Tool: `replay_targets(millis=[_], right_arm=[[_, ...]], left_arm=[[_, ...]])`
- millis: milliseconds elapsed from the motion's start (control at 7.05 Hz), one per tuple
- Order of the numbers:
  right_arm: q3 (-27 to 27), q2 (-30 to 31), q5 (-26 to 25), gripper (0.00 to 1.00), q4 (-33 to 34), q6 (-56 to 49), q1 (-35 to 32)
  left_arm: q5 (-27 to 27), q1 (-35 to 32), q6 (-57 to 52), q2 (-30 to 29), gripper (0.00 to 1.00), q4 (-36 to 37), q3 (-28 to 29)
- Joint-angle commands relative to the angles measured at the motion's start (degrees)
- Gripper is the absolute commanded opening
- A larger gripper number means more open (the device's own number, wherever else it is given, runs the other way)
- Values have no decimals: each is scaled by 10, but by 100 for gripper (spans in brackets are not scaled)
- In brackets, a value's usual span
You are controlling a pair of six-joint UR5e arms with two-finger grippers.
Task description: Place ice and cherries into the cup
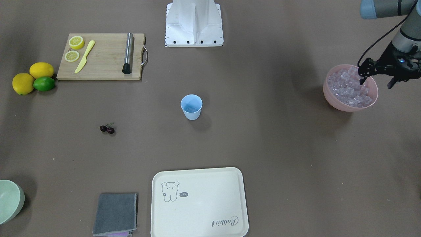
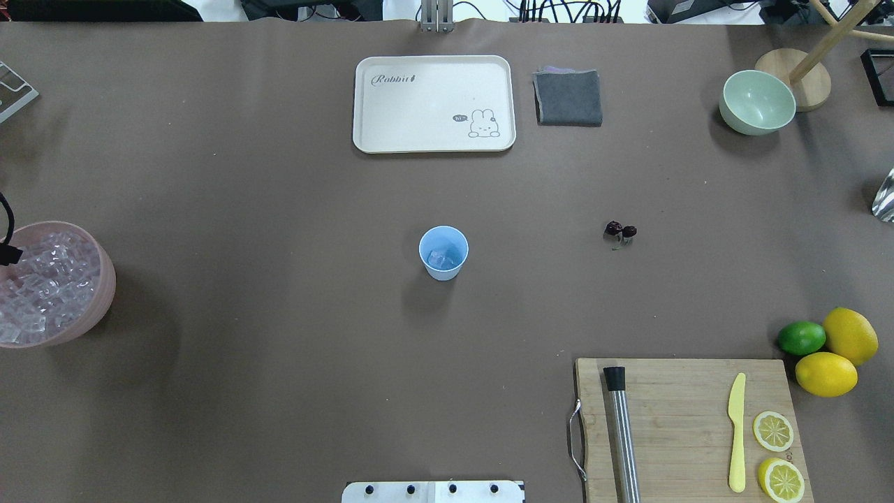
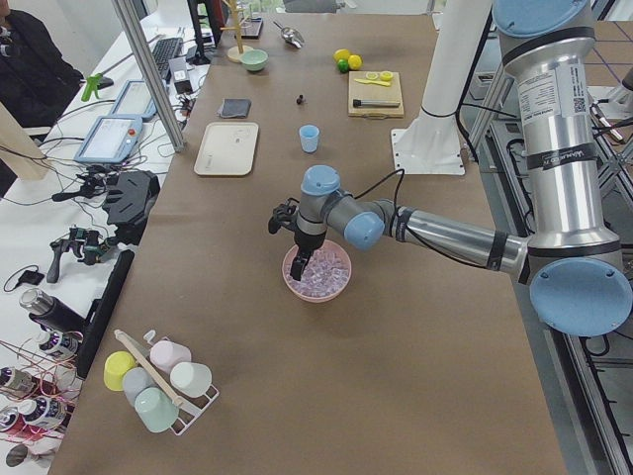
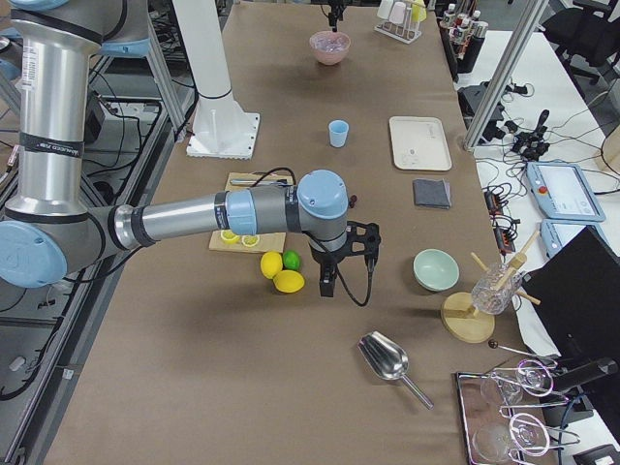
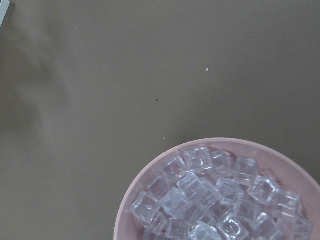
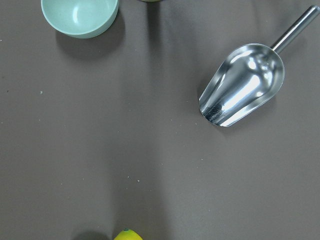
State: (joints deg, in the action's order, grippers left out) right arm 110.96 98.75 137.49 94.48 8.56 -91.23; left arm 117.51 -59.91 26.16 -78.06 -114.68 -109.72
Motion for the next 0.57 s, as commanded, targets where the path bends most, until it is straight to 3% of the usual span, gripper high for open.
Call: replay_targets(millis=[0, 426], right_arm=[[0, 1, 0, 100, 0, 0, 0], [0, 2, 0, 100, 0, 0, 0]], left_arm=[[-3, 32, 59, -7, 98, -46, 29], [-39, 95, 128, -11, 98, -65, 29]])
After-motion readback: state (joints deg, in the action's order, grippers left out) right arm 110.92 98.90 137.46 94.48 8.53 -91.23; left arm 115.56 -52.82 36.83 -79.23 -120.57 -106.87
